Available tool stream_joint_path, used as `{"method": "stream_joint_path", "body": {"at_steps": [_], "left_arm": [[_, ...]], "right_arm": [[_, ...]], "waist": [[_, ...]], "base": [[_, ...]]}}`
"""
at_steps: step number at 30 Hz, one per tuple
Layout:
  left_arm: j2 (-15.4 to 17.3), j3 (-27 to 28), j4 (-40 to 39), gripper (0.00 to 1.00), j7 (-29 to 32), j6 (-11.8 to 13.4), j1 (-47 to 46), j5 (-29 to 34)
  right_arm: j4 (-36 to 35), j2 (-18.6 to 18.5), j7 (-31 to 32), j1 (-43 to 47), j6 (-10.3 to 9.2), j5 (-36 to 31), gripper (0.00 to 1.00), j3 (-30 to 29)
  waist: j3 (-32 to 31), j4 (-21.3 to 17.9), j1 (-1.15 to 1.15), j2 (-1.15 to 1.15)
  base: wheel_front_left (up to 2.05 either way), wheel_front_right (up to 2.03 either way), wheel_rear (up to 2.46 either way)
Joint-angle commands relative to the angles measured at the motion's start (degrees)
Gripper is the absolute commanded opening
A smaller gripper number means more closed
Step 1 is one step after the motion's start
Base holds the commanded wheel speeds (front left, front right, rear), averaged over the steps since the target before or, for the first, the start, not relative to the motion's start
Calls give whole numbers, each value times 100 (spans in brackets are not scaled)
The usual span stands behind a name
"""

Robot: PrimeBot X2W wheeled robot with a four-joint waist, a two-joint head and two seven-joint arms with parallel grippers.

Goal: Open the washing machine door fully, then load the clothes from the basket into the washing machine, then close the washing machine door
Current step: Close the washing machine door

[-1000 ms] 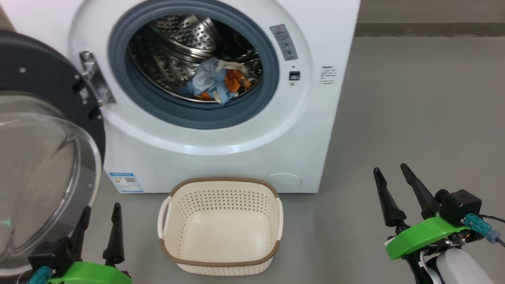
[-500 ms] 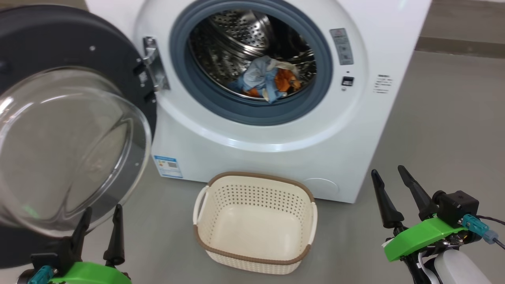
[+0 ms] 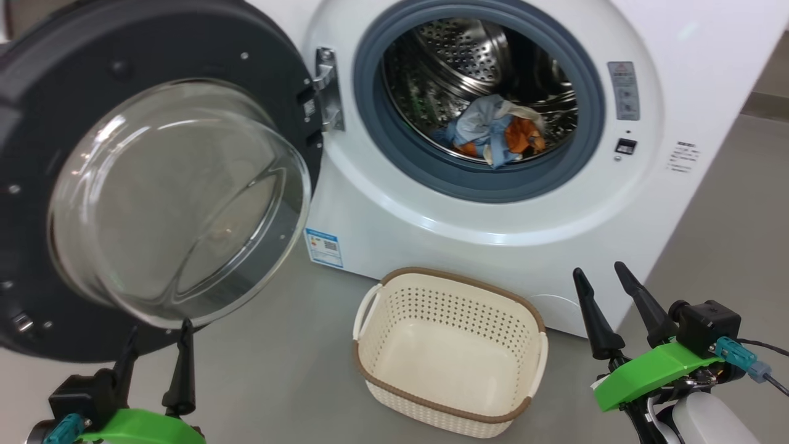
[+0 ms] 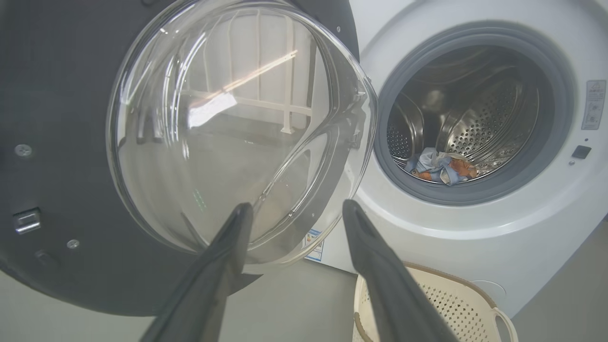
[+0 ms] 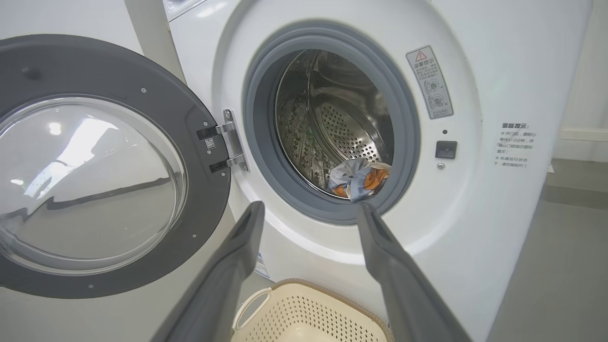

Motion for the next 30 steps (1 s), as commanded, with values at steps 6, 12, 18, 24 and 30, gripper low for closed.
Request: {"method": "stream_joint_path", "body": {"at_steps": [6, 12, 18, 24, 30], "left_arm": [[177, 183, -186, 100, -4, 85, -142, 11], [183, 176, -189, 100, -8, 111, -126, -14], [197, 202, -196, 100, -24, 150, -113, -51], [205, 208, -215, 100, -34, 183, -105, -71], [223, 211, -220, 100, -38, 204, -113, -95]], "right_arm": [[-116, -24, -46, -7, 42, 20, 100, 103], [-105, -26, -46, -25, 42, 19, 100, 120], [-86, -22, -46, -81, 42, 18, 100, 152], [-74, -19, -46, -93, 42, 42, 100, 175], [-84, -24, -46, -62, 42, 48, 100, 153]], "waist": [[2, 330, 0, 0], [10, 484, 0, 0], [40, 543, 0, 0], [34, 536, 0, 0], [25, 478, 0, 0]], "base": [[0, 0, 0], [0, 0, 0], [0, 0, 0], [0, 0, 0], [0, 0, 0]]}}
